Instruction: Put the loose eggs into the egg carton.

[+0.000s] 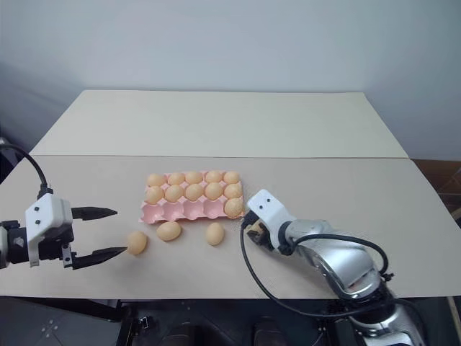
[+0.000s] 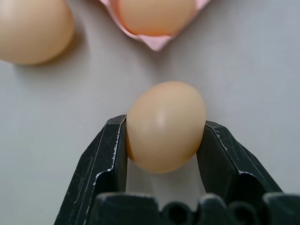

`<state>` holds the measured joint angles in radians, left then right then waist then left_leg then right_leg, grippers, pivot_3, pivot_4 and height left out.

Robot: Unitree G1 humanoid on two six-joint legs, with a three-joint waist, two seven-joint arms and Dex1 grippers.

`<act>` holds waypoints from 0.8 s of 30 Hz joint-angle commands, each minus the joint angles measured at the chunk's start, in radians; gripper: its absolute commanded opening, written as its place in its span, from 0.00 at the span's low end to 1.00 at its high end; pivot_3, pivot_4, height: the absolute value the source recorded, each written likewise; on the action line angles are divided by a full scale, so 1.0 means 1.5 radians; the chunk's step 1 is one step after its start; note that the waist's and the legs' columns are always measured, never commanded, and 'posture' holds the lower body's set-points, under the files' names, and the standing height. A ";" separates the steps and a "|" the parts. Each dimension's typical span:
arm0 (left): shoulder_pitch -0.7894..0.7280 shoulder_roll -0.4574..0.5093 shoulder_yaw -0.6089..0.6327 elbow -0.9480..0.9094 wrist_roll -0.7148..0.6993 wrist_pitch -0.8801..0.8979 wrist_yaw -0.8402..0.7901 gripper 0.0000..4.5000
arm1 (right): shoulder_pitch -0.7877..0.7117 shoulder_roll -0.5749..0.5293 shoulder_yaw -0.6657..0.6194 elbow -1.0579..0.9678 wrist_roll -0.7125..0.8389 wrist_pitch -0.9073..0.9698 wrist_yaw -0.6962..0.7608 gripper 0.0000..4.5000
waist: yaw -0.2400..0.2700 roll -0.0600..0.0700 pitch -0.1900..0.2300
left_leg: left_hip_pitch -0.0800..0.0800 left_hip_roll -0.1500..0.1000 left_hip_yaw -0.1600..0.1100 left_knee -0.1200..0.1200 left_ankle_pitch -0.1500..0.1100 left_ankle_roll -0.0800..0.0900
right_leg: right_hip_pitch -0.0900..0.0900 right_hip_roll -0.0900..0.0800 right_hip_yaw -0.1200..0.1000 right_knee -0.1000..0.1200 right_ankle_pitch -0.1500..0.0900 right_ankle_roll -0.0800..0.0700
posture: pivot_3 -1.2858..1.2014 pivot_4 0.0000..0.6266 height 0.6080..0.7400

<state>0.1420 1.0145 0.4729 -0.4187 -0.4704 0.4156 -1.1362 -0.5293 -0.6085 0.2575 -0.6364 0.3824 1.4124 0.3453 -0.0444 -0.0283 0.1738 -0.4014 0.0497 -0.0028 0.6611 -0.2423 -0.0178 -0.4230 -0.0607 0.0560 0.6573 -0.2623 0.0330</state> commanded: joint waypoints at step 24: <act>0.094 -0.025 0.088 -0.091 -0.022 0.018 0.024 1.00 | -0.104 0.152 0.121 0.193 -0.170 -0.469 0.124 0.49 | 0.001 -0.002 -0.001 | 0.001 0.000 0.001 0.000 0.000 0.000 | 0.000 0.000 0.001 0.001 0.000 0.000 | 0.52 0.24 1.00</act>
<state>0.2827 0.9796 0.5779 -0.5283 -0.4806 0.4410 -1.1054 -0.6663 -0.3838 0.4400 -0.3309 0.1471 0.7418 0.5251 -0.0432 -0.0315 0.1718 -0.4003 0.0499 -0.0015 0.6611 -0.2423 -0.0178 -0.4235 -0.0603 0.0578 0.6587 -0.2622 0.0327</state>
